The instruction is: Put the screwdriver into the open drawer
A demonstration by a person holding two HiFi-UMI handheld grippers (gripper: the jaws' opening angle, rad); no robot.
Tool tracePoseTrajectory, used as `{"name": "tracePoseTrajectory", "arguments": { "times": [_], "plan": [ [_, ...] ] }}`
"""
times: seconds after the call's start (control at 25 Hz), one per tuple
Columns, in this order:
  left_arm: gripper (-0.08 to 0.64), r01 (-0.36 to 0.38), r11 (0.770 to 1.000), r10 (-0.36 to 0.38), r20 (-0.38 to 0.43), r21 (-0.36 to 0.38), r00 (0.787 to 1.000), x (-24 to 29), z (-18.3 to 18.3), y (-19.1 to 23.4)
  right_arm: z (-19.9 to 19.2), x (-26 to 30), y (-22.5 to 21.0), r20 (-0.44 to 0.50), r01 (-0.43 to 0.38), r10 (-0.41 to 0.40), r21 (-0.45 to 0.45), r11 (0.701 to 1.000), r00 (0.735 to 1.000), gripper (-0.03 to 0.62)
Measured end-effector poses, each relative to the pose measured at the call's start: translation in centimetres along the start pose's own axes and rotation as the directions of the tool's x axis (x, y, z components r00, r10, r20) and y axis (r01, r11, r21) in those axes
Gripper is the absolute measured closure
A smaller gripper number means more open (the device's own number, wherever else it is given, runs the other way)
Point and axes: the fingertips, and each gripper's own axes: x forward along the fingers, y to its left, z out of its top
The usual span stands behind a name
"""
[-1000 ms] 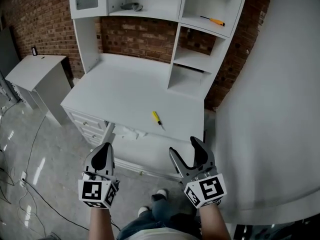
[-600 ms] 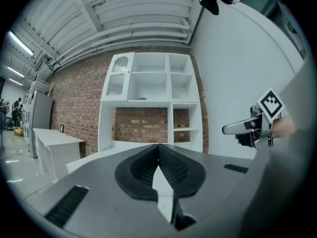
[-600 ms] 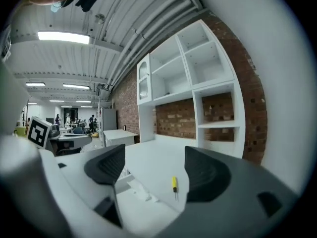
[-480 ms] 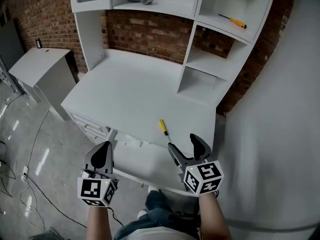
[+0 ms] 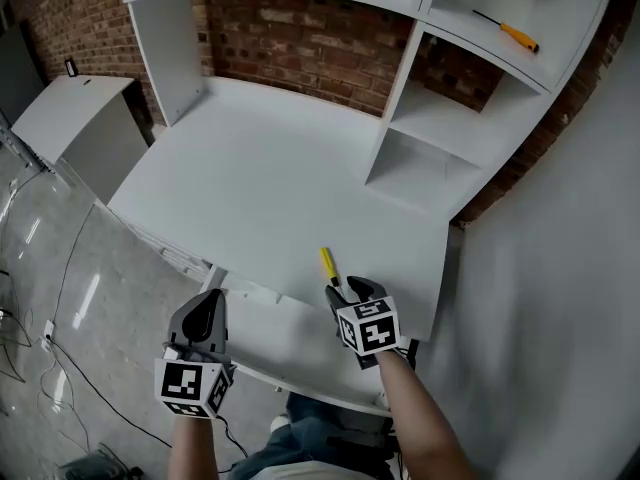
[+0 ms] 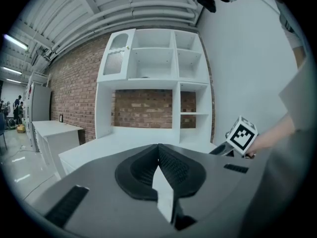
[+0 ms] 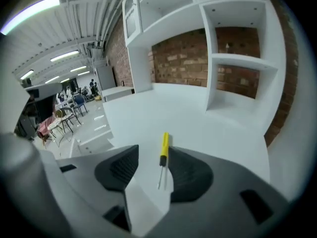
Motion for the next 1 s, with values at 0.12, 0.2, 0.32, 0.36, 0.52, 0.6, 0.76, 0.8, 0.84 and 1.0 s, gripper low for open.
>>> {"name": "tracePoseTrajectory", "arguments": {
  "times": [0.12,0.2,0.32,0.36,0.52,0.6,0.76,0.8,0.84,1.0],
  "plan": [
    [0.548,-0.005,1.000,0.005,-0.024,0.001,1.000,1.1,-0.9,0.4,-1.5,3.4,-1.0,-0.084,0.005,-0.008,-0.036,0.999,0.996,0.416],
    [0.548,-0.010,1.000,0.010,-0.039,0.002,0.999,1.6,-1.4,0.7,-1.7,4.9,-1.5,-0.110,0.009,-0.014,-0.049,0.999,0.994,0.428],
    [0.546,-0.019,1.000,0.019,-0.059,-0.005,0.998,2.2,-2.1,1.1,-2.0,6.7,-2.1,-0.153,0.011,-0.018,-0.045,0.999,0.988,0.436],
    [0.548,-0.022,1.000,0.022,-0.065,-0.007,0.998,2.4,-2.4,1.2,-2.2,7.1,-2.2,-0.171,0.014,-0.022,-0.047,0.999,0.985,0.446],
    [0.548,-0.041,0.999,0.039,-0.085,-0.019,0.996,2.6,-3.3,1.9,-2.6,7.9,-2.3,-0.199,0.006,-0.019,-0.065,0.998,0.980,0.509],
    [0.548,-0.055,0.998,0.052,-0.090,-0.026,0.995,2.7,-3.5,2.4,-2.6,7.8,-2.2,-0.200,-0.007,-0.005,-0.059,0.998,0.980,0.512],
    [0.548,-0.071,0.997,0.069,-0.084,-0.026,0.994,3.1,-3.1,2.8,-1.9,7.2,-2.5,-0.170,-0.010,0.003,-0.041,0.999,0.985,0.514],
    [0.548,-0.072,0.997,0.070,-0.078,-0.026,0.994,3.1,-2.9,2.8,-1.7,6.9,-2.5,-0.162,-0.010,0.004,-0.040,0.999,0.987,0.514],
    [0.548,-0.071,0.997,0.069,-0.072,-0.025,0.995,3.1,-2.8,2.8,-1.5,6.6,-2.4,-0.154,-0.009,0.003,-0.041,0.999,0.988,0.514],
    [0.548,-0.045,0.999,0.043,-0.053,-0.030,0.998,2.8,-2.5,2.5,-0.8,4.7,-2.2,-0.117,0.016,-0.021,-0.040,0.999,0.993,0.514]
  ]
}}
